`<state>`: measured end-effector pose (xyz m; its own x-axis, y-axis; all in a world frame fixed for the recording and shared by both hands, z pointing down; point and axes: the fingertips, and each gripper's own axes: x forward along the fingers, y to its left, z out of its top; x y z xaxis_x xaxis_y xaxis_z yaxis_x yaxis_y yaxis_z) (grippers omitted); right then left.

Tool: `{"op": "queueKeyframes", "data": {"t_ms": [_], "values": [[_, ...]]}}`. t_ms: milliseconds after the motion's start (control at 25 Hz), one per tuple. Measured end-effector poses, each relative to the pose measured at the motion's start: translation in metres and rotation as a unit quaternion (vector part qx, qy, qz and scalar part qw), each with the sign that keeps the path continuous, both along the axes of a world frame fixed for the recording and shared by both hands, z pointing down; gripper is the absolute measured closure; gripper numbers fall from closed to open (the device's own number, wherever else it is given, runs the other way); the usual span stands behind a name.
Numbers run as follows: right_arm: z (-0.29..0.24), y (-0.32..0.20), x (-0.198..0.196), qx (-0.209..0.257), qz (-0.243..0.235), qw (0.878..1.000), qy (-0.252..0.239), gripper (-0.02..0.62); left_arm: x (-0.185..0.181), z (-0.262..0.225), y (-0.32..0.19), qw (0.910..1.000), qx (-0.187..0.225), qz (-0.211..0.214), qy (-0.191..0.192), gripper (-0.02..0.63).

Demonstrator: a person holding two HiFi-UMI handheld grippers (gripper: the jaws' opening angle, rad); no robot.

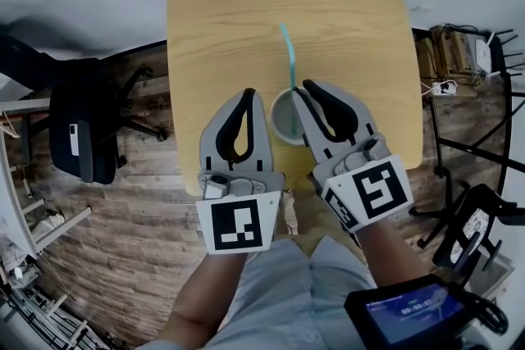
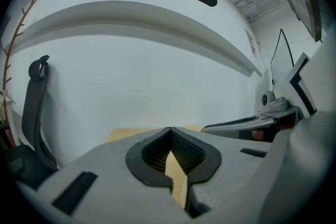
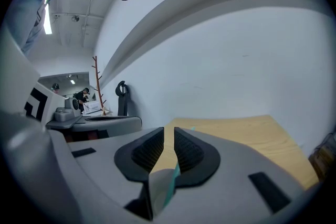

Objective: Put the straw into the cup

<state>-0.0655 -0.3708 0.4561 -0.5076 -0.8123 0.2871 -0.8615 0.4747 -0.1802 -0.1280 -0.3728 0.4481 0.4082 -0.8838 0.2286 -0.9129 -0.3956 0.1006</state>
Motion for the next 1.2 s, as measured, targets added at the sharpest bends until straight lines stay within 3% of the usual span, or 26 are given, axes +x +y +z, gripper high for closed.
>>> {"op": "queueKeyframes", "data": {"t_ms": [400, 760, 1200], "values": [[-0.087, 0.007, 0.025, 0.091, 0.021, 0.996, -0.004, 0.559, 0.028, -0.077, 0.008, 0.9968, 0.078, 0.016, 0.011, 0.607], [-0.181, 0.033, 0.043, 0.196, 0.045, 0.98, 0.013, 0.595, 0.045, -0.166, 0.031, 0.9868, 0.159, 0.021, 0.02, 0.607], [-0.244, 0.05, 0.054, 0.255, 0.053, 0.965, 0.019, 0.597, 0.053, -0.226, 0.047, 0.9766, 0.212, 0.029, 0.02, 0.607]]}}
